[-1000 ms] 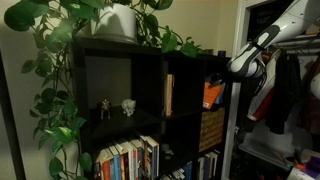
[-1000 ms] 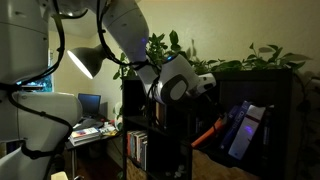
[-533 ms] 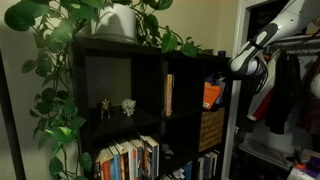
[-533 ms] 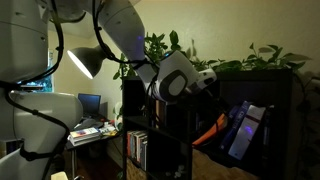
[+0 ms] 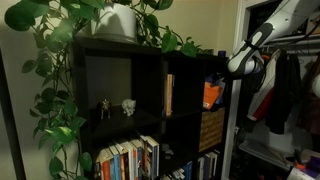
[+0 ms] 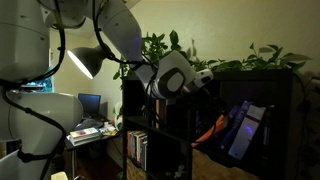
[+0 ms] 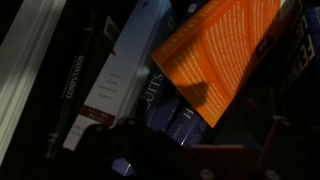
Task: Pick up the orange book from the upper middle shelf and place it on the upper right shelf
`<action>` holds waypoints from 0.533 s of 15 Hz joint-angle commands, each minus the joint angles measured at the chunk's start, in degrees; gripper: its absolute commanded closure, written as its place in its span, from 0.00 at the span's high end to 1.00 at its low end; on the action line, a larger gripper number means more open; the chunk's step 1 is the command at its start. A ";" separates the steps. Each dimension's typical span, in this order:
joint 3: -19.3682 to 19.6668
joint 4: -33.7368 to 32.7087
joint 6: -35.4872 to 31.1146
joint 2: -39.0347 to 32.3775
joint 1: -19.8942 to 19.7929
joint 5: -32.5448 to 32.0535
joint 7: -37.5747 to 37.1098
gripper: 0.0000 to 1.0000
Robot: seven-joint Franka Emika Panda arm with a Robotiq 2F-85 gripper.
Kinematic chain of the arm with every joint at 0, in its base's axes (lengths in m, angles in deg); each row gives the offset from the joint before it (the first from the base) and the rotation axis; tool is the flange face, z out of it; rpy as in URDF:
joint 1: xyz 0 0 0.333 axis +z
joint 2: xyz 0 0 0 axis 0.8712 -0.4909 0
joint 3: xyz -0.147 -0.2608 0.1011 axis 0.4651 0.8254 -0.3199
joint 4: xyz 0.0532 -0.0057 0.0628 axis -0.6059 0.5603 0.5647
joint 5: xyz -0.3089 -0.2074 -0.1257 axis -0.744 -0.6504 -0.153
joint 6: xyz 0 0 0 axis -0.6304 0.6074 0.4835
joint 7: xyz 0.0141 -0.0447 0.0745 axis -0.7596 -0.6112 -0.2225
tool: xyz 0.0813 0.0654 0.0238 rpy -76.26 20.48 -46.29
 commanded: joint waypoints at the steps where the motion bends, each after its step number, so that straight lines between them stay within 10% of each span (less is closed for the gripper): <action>1: 1.05 -1.50 5.80 1.16 1.11 0.20 0.17 0.67; 8: 4.71 -2.82 10.69 2.74 3.86 0.95 1.56 0.20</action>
